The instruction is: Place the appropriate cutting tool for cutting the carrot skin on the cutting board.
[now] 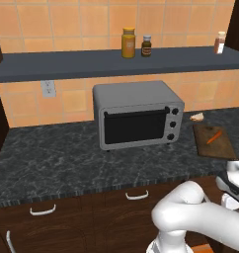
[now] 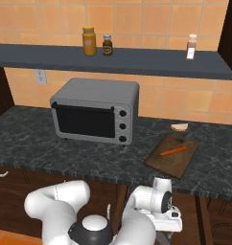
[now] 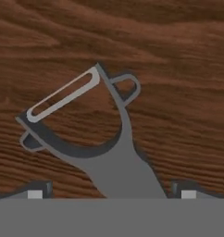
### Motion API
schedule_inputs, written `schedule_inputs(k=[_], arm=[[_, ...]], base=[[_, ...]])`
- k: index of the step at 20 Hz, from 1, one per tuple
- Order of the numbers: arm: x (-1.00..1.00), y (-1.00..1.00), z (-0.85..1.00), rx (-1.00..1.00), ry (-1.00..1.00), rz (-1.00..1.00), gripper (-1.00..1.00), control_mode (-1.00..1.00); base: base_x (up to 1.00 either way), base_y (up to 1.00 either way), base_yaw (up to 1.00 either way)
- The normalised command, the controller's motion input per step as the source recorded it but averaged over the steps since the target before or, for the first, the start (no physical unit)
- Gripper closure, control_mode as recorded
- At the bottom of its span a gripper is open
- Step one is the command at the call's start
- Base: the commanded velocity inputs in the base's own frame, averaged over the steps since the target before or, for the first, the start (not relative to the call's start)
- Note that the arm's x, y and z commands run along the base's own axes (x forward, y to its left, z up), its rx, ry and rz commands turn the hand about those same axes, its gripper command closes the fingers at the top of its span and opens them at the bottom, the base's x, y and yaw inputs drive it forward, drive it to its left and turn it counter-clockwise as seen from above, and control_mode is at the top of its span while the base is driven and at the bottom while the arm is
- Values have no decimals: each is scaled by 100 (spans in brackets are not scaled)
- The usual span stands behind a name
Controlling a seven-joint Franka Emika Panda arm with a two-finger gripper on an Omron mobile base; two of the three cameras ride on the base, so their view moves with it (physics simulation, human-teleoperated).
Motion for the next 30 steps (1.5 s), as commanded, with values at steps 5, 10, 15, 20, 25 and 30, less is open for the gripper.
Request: schedule_inputs(k=[5, 10, 15, 20, 25, 30], arm=[[17, -13, -26, 9, 0, 21, -100, -100], [-8, -7, -41, 8, -1, 15, -100, -100], [-51, 0, -50, 12, -12, 10, -100, -100], [-42, 2, -64, 9, -10, 5, -100, -100], [-40, 23, -79, 6, -16, 6, 100, -100], [-27, 19, -34, 5, -19, 3, 100, -100]], base=[[0, 0, 0], [0, 0, 0], [0, 0, 0], [0, 0, 0], [0, 0, 0], [0, 0, 0]])
